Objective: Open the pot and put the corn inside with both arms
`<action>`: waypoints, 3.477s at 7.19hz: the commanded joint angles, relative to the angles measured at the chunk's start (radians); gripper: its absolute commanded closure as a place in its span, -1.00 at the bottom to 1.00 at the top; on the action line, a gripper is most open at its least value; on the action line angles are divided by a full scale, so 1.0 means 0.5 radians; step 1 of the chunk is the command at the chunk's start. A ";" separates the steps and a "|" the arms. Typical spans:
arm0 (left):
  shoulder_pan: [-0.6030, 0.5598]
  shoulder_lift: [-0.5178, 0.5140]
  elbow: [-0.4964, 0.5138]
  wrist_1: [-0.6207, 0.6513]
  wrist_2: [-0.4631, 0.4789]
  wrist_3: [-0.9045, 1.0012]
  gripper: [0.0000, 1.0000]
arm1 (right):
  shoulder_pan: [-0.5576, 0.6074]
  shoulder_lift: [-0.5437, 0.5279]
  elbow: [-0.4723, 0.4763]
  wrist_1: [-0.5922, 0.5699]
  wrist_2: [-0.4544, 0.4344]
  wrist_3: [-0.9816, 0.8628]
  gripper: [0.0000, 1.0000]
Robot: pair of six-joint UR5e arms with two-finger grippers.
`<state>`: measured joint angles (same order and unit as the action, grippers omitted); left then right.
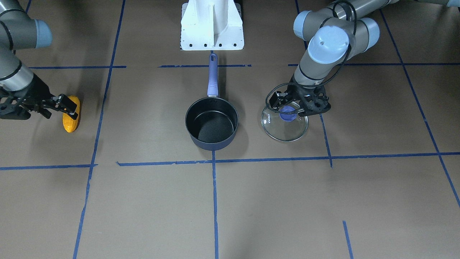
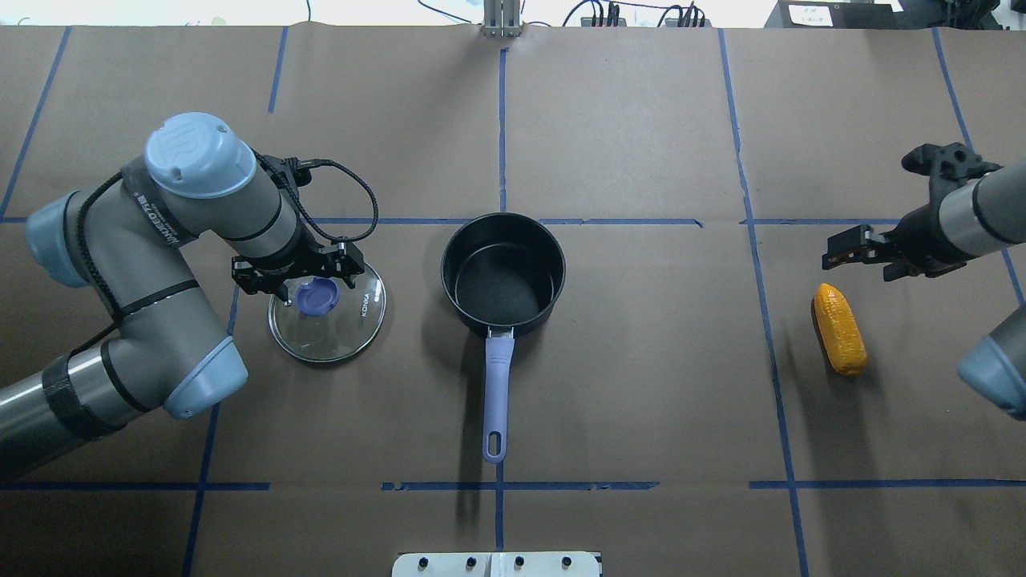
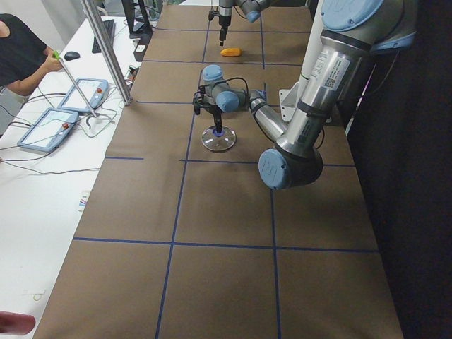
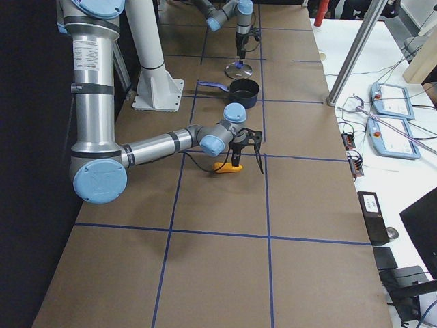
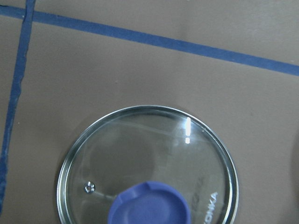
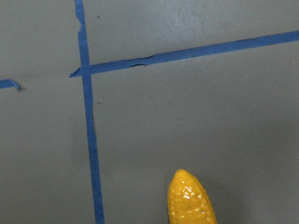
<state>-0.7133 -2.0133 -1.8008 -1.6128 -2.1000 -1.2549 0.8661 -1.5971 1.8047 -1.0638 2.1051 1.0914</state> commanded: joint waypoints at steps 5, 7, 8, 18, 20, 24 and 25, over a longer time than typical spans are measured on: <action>-0.254 0.014 -0.245 0.201 -0.163 0.003 -1.00 | -0.235 -0.134 0.008 -0.002 -0.151 0.041 -0.27; -0.322 0.053 -0.270 0.201 -0.187 0.049 -1.00 | -0.232 -0.134 0.011 -0.008 -0.151 0.038 0.82; -0.349 0.199 -0.352 0.201 -0.187 0.268 -1.00 | -0.229 -0.128 0.017 -0.008 -0.151 0.038 0.97; -1.346 0.581 -0.148 0.606 -0.380 2.250 -1.00 | -0.538 1.444 0.019 -1.364 -0.347 0.596 0.99; -1.496 0.609 -0.004 0.596 -0.380 2.545 -1.00 | -0.636 1.708 -0.276 -1.355 -0.436 0.697 0.96; -1.629 0.612 0.193 0.566 -0.380 2.786 -1.00 | -0.643 1.817 -0.449 -1.309 -0.467 0.680 -0.85; -1.632 0.612 0.245 0.560 -0.377 2.786 -1.00 | -0.643 1.826 -0.446 -1.312 -0.470 0.695 -0.99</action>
<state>-1.5236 -1.7076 -1.7052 -1.3296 -2.2900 0.1333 0.5450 -0.6861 1.5838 -1.7212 1.8713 1.4377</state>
